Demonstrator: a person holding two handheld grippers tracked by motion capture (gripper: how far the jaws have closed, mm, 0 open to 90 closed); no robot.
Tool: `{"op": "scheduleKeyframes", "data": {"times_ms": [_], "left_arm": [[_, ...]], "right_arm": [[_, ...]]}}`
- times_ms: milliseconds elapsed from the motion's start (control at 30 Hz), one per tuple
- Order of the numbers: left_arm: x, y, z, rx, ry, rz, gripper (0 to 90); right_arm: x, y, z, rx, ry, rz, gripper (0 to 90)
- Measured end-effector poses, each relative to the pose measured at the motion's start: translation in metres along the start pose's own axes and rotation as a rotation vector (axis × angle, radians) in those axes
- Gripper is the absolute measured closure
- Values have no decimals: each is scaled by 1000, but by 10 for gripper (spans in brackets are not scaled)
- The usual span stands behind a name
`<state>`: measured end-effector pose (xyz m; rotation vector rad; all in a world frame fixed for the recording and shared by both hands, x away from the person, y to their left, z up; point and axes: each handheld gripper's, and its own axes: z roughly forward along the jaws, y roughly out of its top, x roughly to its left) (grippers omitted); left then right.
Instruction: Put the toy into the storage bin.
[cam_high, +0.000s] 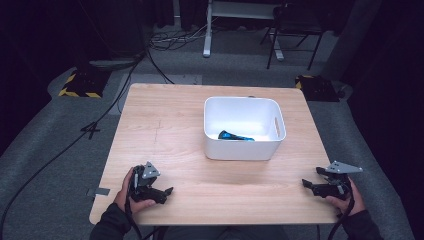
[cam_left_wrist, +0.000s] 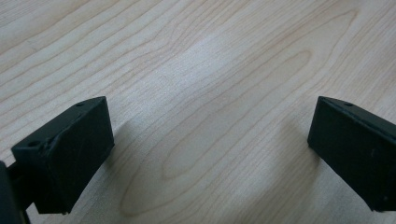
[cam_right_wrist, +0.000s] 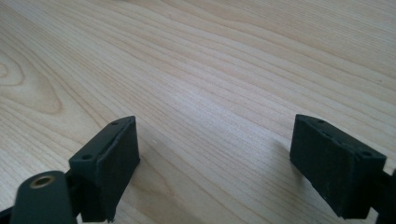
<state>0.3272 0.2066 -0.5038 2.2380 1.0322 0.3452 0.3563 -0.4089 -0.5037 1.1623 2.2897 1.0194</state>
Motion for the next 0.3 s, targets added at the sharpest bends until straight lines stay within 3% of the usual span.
{"op": "scheduleKeyframes", "data": {"times_ms": [300], "left_arm": [[0,0,0,-1,4,-3,4]], "right_arm": [[0,0,0,3,-1,-2,159]]}}
